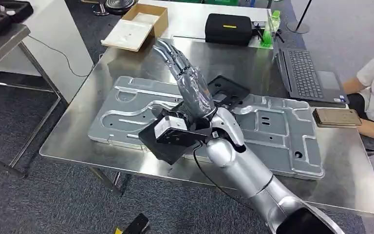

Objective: Take the parts from the cabinet and place them on the table.

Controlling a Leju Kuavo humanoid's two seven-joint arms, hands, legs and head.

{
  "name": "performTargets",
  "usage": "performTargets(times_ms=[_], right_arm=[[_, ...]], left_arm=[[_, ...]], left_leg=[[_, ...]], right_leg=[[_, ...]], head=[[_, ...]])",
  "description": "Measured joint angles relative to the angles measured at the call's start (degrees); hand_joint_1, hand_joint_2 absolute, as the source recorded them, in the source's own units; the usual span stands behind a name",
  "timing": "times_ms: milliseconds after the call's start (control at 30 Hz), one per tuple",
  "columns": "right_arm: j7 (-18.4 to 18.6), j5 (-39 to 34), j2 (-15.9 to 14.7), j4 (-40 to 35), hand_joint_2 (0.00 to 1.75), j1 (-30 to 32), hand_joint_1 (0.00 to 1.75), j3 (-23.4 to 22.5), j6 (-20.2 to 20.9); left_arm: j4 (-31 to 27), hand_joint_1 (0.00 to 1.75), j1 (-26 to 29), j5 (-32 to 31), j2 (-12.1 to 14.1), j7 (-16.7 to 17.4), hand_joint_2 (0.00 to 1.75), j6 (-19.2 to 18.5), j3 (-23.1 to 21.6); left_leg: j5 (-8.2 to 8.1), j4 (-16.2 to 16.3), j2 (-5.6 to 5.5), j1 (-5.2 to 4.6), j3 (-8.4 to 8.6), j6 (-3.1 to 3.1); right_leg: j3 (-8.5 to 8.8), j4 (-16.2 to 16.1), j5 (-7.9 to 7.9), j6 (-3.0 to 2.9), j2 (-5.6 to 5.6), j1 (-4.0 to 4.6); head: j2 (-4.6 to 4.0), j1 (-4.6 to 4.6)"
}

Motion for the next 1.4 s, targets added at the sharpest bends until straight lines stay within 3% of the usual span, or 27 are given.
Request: performTargets(times_ms=[33, 67, 133, 200, 267, 333, 367, 400, 500, 567, 600, 667, 700, 733, 767, 833, 867, 900, 1000, 1067, 1133, 1200, 1233, 1267, 1333, 1367, 1400], right_arm=[[-0.02, 0.0, 0.0, 0.0, 0.0, 0.0, 0.0, 0.0, 0.0], [-0.04, -0.02, 0.02, 0.0, 0.0, -0.06, 0.0, 0.0, 0.02], [-0.11, -0.04, 0.04, -0.09, 0.0, -0.06, 0.0, 0.0, 0.02], [-0.11, -0.04, 0.04, -0.09, 0.0, 0.02, 0.0, 0.0, 0.02], [-0.28, -0.07, 0.02, -0.09, 0.0, 0.19, 0.0, 0.0, -0.04], [-0.46, -0.07, 0.02, -0.15, 0.0, 0.22, 0.0, 0.0, -0.11], [-0.55, -0.07, 0.04, -0.24, 0.0, 0.21, 0.0, 0.0, -0.11], [-0.61, -0.07, 0.0, -0.39, 0.0, 0.19, 0.0, -0.02, -0.15], [-1.03, 0.35, 0.0, -0.61, 0.0, 0.2, 0.0, -0.07, -0.35], [-1.18, 1.47, -0.07, -0.63, 0.0, 0.18, 0.0, -0.07, -0.5], [-1.29, 2.04, -0.11, -0.7, 0.0, 0.12, 0.0, -0.07, -0.57], [-1.29, 2.56, -0.26, -0.76, 0.0, 0.25, 0.0, -0.07, -0.74], [-1.29, 2.71, -0.42, -0.76, 0.0, 0.38, 0.0, -0.07, -0.85], [-1.29, 2.8, -0.57, -0.74, 0.0, 0.52, 0.0, -0.07, -0.92], [-1.29, 2.8, -0.66, -0.74, 0.0, 0.6, 0.0, -0.07, -0.94], [-1.29, 2.97, -0.66, -0.76, 0.0, 0.57, 0.0, -0.07, -1.05], [-1.29, 2.97, -0.66, -0.79, 0.0, 0.57, 0.0, -0.07, -1.11], [-1.29, 2.97, -0.66, -0.79, 0.0, 0.59, 0.0, -0.07, -1.14], [-1.29, 2.99, -0.7, -0.81, 0.0, 0.69, 0.0, -0.07, -1.16], [-1.29, 2.99, -0.61, -0.96, 0.0, 0.65, 0.0, -0.07, -1.16], [-1.31, 2.99, -0.52, -1.09, 0.0, 0.63, 0.0, -0.07, -1.18], [-1.31, 2.99, -0.52, -1.09, 0.0, 0.84, 0.0, -0.07, -1.18], [-1.31, 2.99, -0.52, -1.09, 0.0, 0.96, 0.0, -0.07, -1.18], [-1.29, 2.99, -0.52, -1.09, 0.0, 1.11, 0.0, -0.07, -1.18], [-1.31, 2.99, -0.5, -1.09, 0.0, 1.16, 0.0, -0.07, -1.18], [-1.31, 2.99, -0.5, -1.11, 0.0, 1.12, 0.0, -0.07, -1.18], [-1.31, 2.99, -0.48, -1.27, 0.0, 1.14, 0.0, -0.07, -1.18]], left_arm=[[0.0, 0.0, 0.04, -0.02, 0.02, 0.0, 0.0, 0.0, 0.0], [0.0, 0.0, 0.01, -0.02, 0.02, 0.0, 0.0, 0.0, 0.0], [0.0, 0.0, 0.06, -0.04, 0.02, 0.0, 0.0, 0.0, 0.0], [0.0, 0.0, 0.07, -0.04, 0.04, 0.02, 0.0, 0.02, 0.0], [0.0, 0.0, 0.11, -0.04, 0.07, 0.02, 0.0, 0.02, 0.0], [0.0, 0.0, 0.06, -0.04, 0.07, 0.02, 0.0, 0.02, 0.0], [0.0, 0.0, -0.02, -0.04, 0.07, 0.02, 0.0, 0.02, 0.0], [0.0, 0.0, -0.11, -0.04, 0.09, 0.0, 0.0, 0.02, 0.0], [0.0, 0.0, -0.04, -0.04, 0.09, -0.26, 0.0, 0.09, 0.0], [0.0, 0.0, -0.01, -0.04, 0.07, -0.48, 0.0, 0.09, 0.0], [0.0, 0.0, -0.07, -0.04, 0.0, -0.52, 0.0, 0.09, 0.0], [0.0, 0.0, -0.06, -0.04, -0.02, -0.57, 0.0, 0.11, 0.0], [0.0, 0.0, 0.01, -0.04, 0.0, -0.57, 0.0, 0.11, 0.0], [0.0, 0.0, 0.1, -0.04, 0.0, -0.57, 0.0, 0.11, 0.0], [0.0, 0.0, 0.18, -0.04, 0.0, -0.57, 0.0, 0.11, 0.0], [0.0, 0.0, 0.21, -0.09, 0.0, -0.57, 0.0, 0.18, 0.0], [0.0, 0.0, 0.16, -0.09, -0.04, -0.57, 0.0, 0.28, 0.0], [0.0, 0.0, 0.12, -0.09, -0.13, -0.57, 0.0, 0.31, 0.0], [0.0, 0.0, -0.02, -0.09, -0.15, -0.5, 0.0, 0.74, 0.0], [0.0, 0.0, 0.1, -0.09, -0.11, -0.37, 0.0, 0.96, 0.0], [0.0, 0.0, 0.11, -0.15, -0.11, -0.33, 0.0, 0.96, 0.0], [0.0, 0.0, 0.23, -0.15, -0.11, -0.28, 0.0, 0.96, 0.0], [0.0, 0.0, 0.36, -0.15, -0.11, -0.26, 0.0, 0.96, 0.0], [0.0, 0.0, 0.54, -0.15, -0.07, -0.26, 0.0, 0.96, 0.0], [0.0, 0.0, 0.69, -0.13, -0.02, -0.26, 0.0, 0.96, 0.0], [0.0, 0.0, 0.64, -0.13, 0.0, -0.26, 0.0, 0.98, 0.0], [0.0, 0.0, 0.51, -0.13, 0.0, -0.26, 0.0, 0.98, 0.0]], left_leg=[[0.06, 0.06, -0.05, -0.18, -0.34, -0.39], [-1.48, 1.0, -0.09, 0.12, -0.87, -0.56], [-8.01, 7.92, -0.05, 0.27, -3.24, -0.93], [-11.84, 15.62, -0.05, 0.43, -5.2, -1.32], [-10.16, 16.08, -0.04, 0.46, -3.7, -1.41], [-6.2, 7.7, -0.03, 0.46, 2.59, -1.13], [-6.33, 2.91, -0.03, 0.44, 6.0, -0.87], [-7.84, -0.38, -0.1, 0.1, 8.21, -0.65], [-7.34, -0.6, -0.16, -0.43, 7.07, 0.6], [-5.93, -1.39, 0.18, 0.11, 7.15, 1.68], [-5.48, -1.41, 0.15, 0.06, 6.71, 2.18], [-4.69, -1.38, 0.23, -0.01, 5.66, 2.53], [-4.34, -1.31, 0.22, -0.04, 5.09, 2.55], [-4.01, -1.2, 0.18, -0.04, 4.56, 2.44], [-3.74, -1.08, 0.11, -0.03, 4.09, 2.34], [-3.42, -0.63, -0.78, 0.03, 3.41, 1.89], [-3.39, -0.31, -1.02, 0.05, 3.17, 1.77], [-3.37, -0.08, -1.18, -0.14, 2.64, 1.51], [-2.72, 0.04, -2.3, 0.08, 2.08, 0.36], [-3.03, 0.4, -2.42, 0.3, 1.64, -0.23], [-6.66, 5.52, -1.1, 0.33, -0.62, -0.74], [-10.33, 13.65, -0.99, 0.55, -4.25, -1.2], [-10.98, 16.41, -0.93, 0.62, -5.47, -1.42], [-10.16, 16.28, -0.8, 0.68, -5.22, -1.55], [-6.21, 9.35, 0.13, 0.81, -1.3, -1.62], [-3.97, 4.11, 1.72, 0.84, 1.63, -1.56], [-4.47, 0.93, 4.36, 0.51, 2.98, -1.54]], right_leg=[[-0.16, -0.54, 0.69, -0.63, -0.12, -0.55], [-0.59, -0.7, 1.26, -0.92, -0.33, -0.59], [-1.9, -0.73, 2.27, -1.74, -0.46, -0.52], [-3.34, -0.66, 3.32, -1.78, -0.53, -0.36], [-4.79, -0.51, 4.34, -1.62, -0.53, -0.36], [-6.22, -0.21, 5.31, -1.27, -0.51, -0.4], [-6.49, -0.01, 5.65, -1.03, -0.5, -0.39], [-6.9, 0.05, 5.94, -0.65, -0.49, -0.15], [-6.74, -0.41, 7.03, 0.52, -0.69, -0.48], [-7.12, 0.13, 6.64, 1.14, -0.53, -0.54], [-8.05, 2.21, 4.22, 1.34, -0.34, -0.64], [-11.26, 10.75, -1.29, 1.74, -0.12, -0.78], [-12.56, 14.59, -3.05, 1.94, -0.11, -0.83], [-12.96, 16.64, -3.59, 2.09, -0.13, -0.89], [-11.97, 15.77, -2.84, 2.14, -0.13, -0.95], [-6.53, 7.94, 0.45, 2.07, 0.23, -1.11], [-3.1, 2.82, 1.99, 1.93, 1.56, -1.29], [-1.78, 0.34, 0.82, 1.64, 3.74, -1.25], [-2.26, 0.33, 1.47, 0.75, 2.07, -0.72], [-2.01, -0.58, 2.15, -0.32, 0.77, -1.28], [-2.12, -0.75, 2.35, -0.91, -0.26, -1.16], [-2.35, -0.75, 2.41, -1.03, -1.42, -0.96], [-2.49, -0.73, 2.42, -1.04, -2.03, -0.92], [-2.54, -0.71, 2.43, -1.03, -2.67, -0.92], [-2.55, -0.54, 2.43, -0.99, -3.84, -0.95], [-2.54, -0.33, 2.32, -0.83, -4.34, -0.94], [-2.59, -0.2, 2.26, -0.55, -4.78, -0.77]], head=[[0.0, -0.02], [0.0, -0.02], [0.0, -0.11], [0.0, -0.11], [0.0, -0.11], [0.0, -0.11], [0.0, -0.11], [0.0, -0.11], [0.0, -0.09], [0.0, -0.11], [0.0, -0.02], [0.0, -0.04], [0.0, -0.07], [0.0, -0.07], [0.0, -0.04], [0.0, -0.04], [0.0, -0.05], [0.0, -0.07], [0.0, -0.04], [0.0, -0.04], [0.0, -0.09], [0.0, -0.09], [0.0, -0.11], [0.0, -0.11], [0.0, -0.11], [0.0, -0.11], [0.0, -0.11]])
